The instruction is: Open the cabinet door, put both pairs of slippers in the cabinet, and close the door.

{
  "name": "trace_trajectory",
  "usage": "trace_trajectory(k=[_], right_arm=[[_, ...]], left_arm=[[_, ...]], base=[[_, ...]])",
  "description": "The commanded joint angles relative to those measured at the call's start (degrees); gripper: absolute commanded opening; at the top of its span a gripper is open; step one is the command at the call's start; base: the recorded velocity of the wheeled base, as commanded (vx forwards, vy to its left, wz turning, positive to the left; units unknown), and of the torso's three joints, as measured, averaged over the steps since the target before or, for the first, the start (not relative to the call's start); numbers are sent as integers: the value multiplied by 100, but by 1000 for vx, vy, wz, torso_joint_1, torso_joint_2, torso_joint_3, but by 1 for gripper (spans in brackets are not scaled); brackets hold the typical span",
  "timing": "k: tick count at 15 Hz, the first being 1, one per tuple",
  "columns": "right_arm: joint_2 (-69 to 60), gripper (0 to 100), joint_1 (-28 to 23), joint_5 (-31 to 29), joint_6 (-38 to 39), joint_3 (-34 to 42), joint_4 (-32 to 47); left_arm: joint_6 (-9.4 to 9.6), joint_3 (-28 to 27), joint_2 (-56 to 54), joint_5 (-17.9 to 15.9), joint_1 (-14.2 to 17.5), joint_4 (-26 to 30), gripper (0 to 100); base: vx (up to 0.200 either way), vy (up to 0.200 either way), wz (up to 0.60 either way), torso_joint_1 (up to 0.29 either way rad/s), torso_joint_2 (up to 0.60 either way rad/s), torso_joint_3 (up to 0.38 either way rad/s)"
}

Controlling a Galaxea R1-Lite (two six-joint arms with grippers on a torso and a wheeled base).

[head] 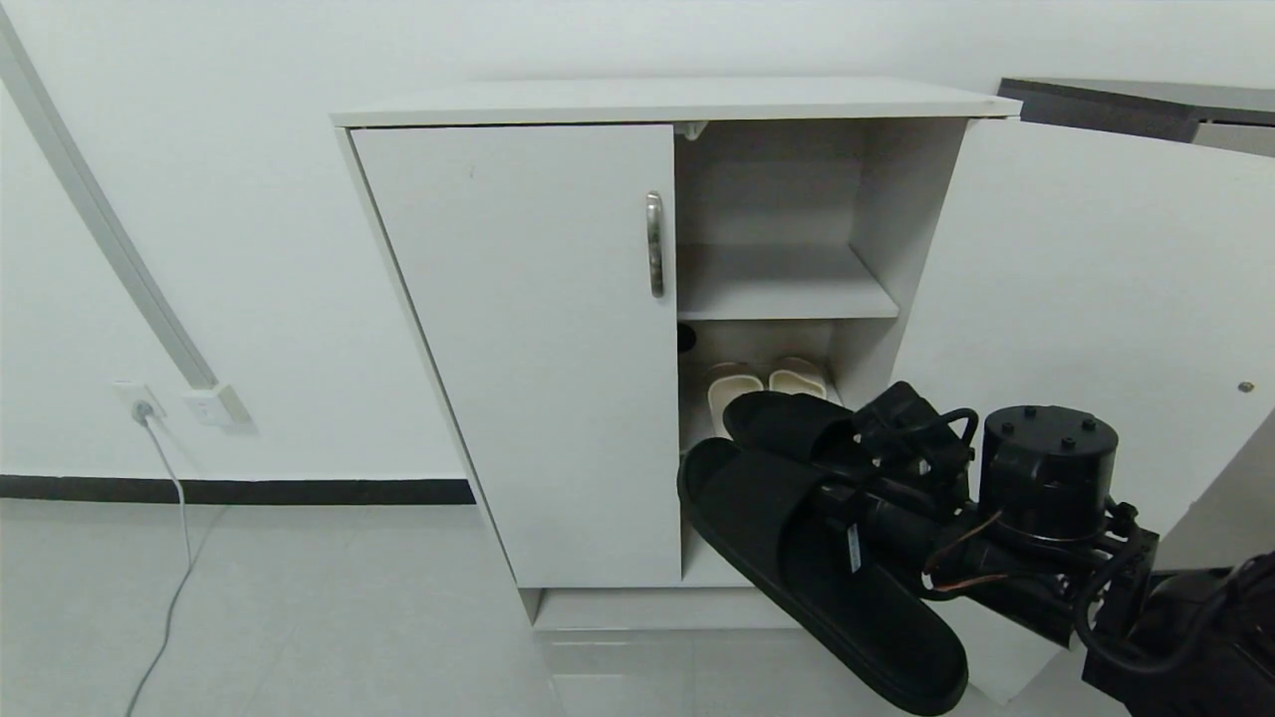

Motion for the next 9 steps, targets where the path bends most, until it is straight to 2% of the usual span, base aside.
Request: trace_trajectory(k=[1,9], right_arm=[[-7,0,-3,0,-3,20,-66],[178,0,208,-246,-197,187,-506]], left_arm=[[-2,0,7,1,1,-1,0],[-2,0,7,1,1,-1,0]], base=[[0,0,0,0,0,0],[0,0,0,0,0,0]])
